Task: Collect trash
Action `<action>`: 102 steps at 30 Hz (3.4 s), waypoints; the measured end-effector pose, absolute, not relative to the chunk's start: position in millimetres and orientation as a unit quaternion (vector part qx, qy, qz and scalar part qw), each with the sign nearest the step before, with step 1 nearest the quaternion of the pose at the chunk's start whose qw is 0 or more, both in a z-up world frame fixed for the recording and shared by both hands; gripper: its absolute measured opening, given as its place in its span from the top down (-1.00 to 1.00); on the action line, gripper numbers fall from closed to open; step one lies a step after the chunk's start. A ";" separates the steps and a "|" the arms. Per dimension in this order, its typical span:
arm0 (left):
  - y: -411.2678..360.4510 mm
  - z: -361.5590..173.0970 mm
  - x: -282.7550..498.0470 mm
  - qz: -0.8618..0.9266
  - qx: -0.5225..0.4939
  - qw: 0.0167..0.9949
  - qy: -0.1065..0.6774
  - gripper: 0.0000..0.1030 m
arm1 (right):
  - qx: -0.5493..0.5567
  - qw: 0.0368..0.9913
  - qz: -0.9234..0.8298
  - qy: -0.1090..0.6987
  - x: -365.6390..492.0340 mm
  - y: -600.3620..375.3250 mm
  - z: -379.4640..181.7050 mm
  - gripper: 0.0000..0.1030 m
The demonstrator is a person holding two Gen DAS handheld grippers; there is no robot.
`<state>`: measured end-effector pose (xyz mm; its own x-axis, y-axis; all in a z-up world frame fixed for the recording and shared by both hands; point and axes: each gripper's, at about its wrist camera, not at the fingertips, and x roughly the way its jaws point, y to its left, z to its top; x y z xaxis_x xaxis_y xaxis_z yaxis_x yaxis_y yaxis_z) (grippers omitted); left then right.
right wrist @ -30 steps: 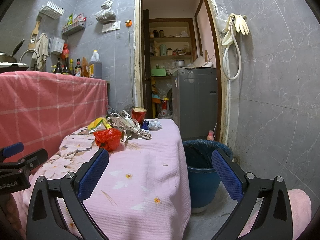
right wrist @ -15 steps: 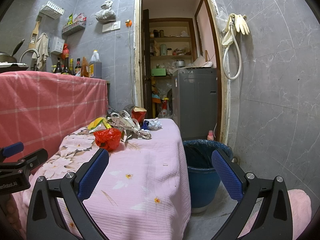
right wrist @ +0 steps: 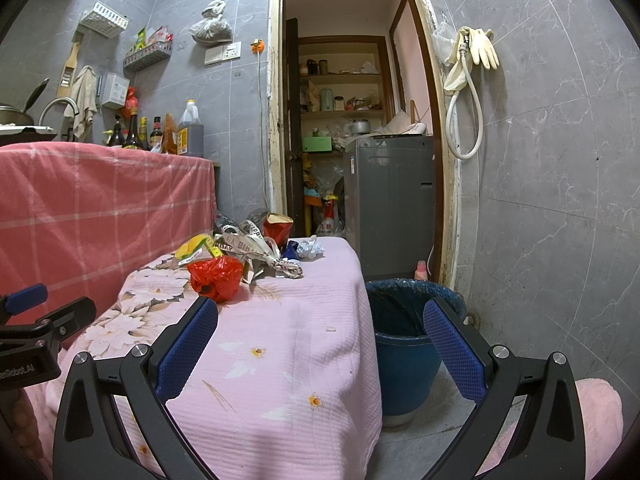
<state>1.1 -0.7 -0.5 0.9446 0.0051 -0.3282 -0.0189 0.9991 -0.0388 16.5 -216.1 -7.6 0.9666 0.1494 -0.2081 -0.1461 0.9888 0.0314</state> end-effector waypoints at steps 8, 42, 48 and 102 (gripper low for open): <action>-0.6 -0.6 1.1 0.006 -0.021 0.986 0.166 -0.98 | 0.008 0.992 0.075 0.106 16.4 -216.1 -7.7 -1.00; -4.1 21.9 72.0 0.002 0.007 0.984 0.179 -0.98 | -0.024 0.986 0.108 0.121 78.6 -213.2 20.6 -1.00; -0.6 15.8 114.9 -0.022 -0.002 0.977 0.213 -0.98 | -0.030 0.981 0.132 0.137 122.8 -214.4 21.3 -1.00; 24.0 -1.8 204.4 -0.112 -0.121 0.929 0.331 0.29 | -0.113 0.901 0.303 0.288 274.8 -141.1 -31.7 0.69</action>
